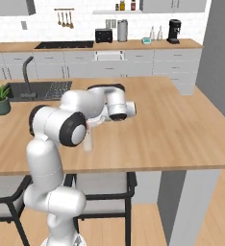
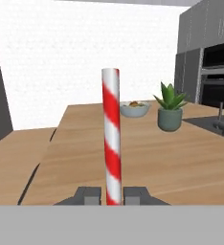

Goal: Take a straw from the drawer in front and place it inside the glass cup on the dining counter.

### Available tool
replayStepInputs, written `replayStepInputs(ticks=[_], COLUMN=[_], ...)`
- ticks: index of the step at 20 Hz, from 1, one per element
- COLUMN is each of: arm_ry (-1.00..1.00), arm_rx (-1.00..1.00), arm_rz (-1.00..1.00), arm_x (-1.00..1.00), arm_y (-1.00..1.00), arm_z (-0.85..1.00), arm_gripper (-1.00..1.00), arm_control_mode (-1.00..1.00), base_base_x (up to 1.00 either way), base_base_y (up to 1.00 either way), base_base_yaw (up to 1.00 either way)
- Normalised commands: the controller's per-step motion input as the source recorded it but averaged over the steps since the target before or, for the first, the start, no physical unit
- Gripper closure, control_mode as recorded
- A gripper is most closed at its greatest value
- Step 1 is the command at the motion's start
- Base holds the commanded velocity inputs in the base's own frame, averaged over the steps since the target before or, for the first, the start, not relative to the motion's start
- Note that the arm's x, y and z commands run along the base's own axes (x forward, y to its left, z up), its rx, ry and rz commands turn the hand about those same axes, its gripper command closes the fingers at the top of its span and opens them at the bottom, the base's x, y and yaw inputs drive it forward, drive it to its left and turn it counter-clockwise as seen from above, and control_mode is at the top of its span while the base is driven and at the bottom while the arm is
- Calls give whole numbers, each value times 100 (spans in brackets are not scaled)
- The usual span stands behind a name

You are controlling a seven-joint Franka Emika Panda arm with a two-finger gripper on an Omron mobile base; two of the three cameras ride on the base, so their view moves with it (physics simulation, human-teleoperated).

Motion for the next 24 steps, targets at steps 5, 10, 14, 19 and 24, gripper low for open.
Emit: replayStepInputs(ticks=[5,10,14,19,24], arm_ry=[0,0,0,0,0], arm_rx=[5,5,3,3,2], arm_rz=[0,0,0,0,0], arm_x=[-22,-63,-11,0,-1], arm_y=[-2,-7,0,0,-7], arm_z=[-11,-6,-17,-22,-5], arm_gripper=[100,100,100,100,-100], arm_control_mode=[-100,-100,-100,-100,-100], base_base_x=[0,0,0,0,0], base_base_y=[0,0,0,0,0], base_base_yaw=[0,0,0,0,0])
